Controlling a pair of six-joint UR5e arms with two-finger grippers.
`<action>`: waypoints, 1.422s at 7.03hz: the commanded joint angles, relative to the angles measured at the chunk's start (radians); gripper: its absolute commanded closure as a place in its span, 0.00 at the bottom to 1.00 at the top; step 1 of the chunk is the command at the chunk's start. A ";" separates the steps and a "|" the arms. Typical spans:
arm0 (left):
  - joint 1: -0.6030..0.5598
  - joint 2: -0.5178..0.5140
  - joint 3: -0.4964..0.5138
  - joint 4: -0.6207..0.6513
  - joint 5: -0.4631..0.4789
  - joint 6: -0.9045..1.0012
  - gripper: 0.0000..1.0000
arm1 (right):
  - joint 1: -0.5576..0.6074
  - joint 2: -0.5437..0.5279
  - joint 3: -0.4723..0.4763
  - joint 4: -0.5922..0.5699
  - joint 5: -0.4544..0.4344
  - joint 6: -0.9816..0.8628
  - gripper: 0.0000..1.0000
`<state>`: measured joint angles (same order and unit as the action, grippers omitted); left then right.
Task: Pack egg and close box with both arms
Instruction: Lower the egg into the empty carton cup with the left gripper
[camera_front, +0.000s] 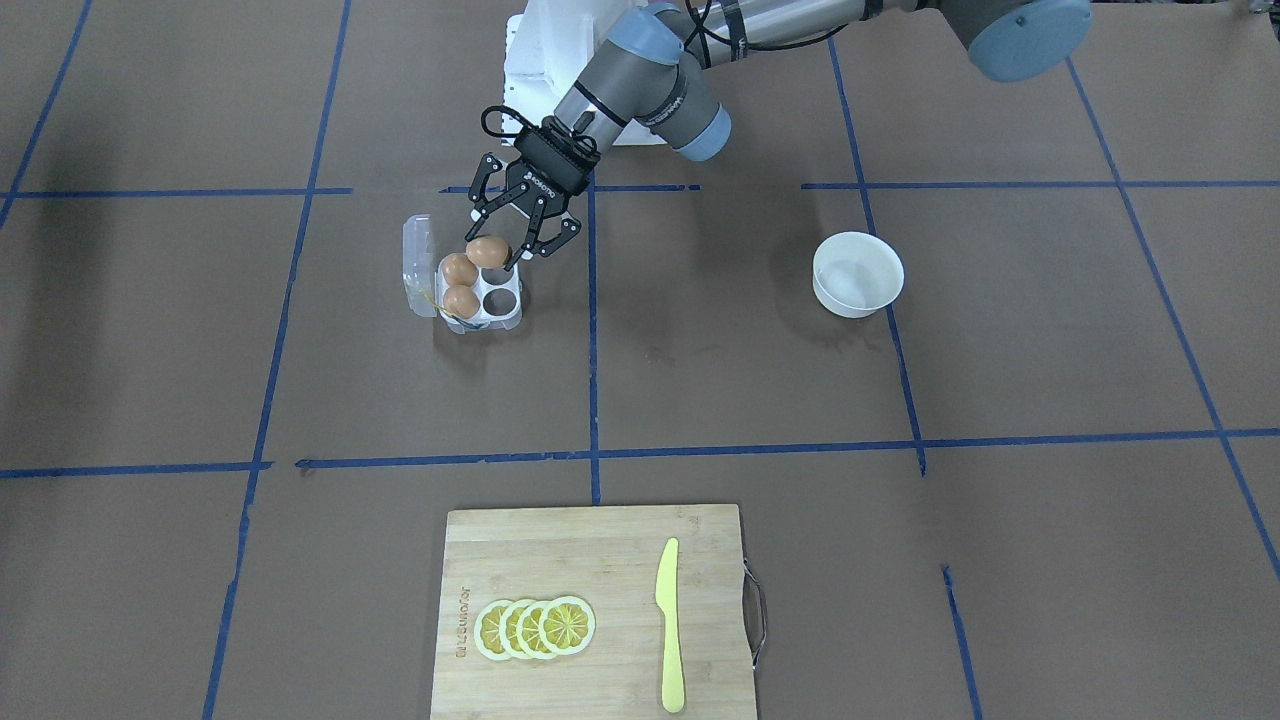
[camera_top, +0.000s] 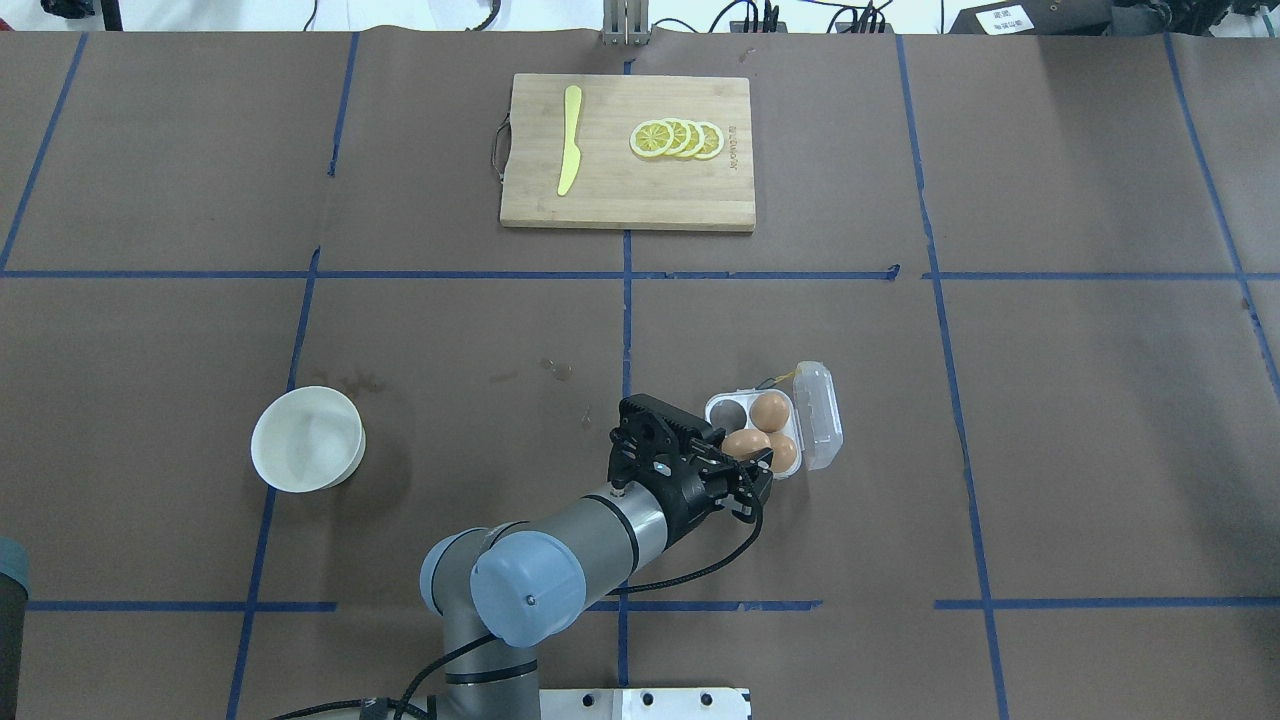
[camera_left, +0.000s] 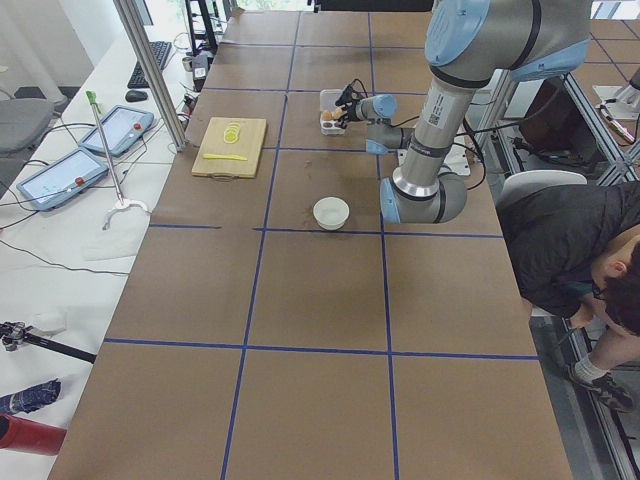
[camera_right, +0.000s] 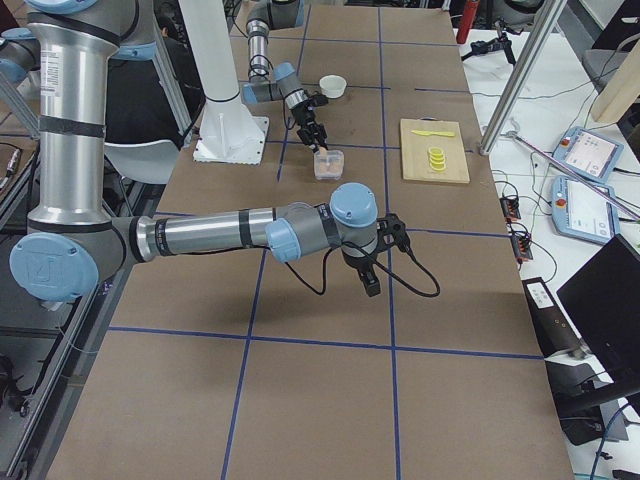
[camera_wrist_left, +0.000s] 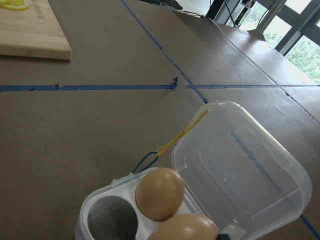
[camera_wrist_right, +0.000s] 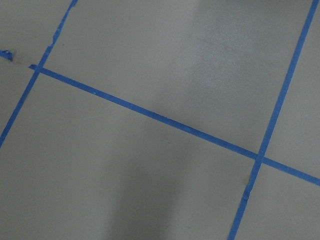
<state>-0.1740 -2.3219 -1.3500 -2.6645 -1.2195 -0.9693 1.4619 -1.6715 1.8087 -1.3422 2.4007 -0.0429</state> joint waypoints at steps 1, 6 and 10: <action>0.001 -0.005 0.002 0.000 0.000 0.000 0.60 | 0.000 -0.002 0.000 0.000 0.000 0.000 0.00; 0.004 -0.017 0.002 0.002 0.000 0.000 0.50 | 0.000 -0.002 0.000 0.000 0.000 0.000 0.00; 0.004 -0.017 0.000 0.002 -0.002 0.001 0.50 | 0.000 -0.002 0.000 0.000 0.000 0.000 0.00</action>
<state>-0.1703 -2.3393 -1.3498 -2.6630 -1.2210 -0.9681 1.4619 -1.6736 1.8086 -1.3422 2.4007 -0.0430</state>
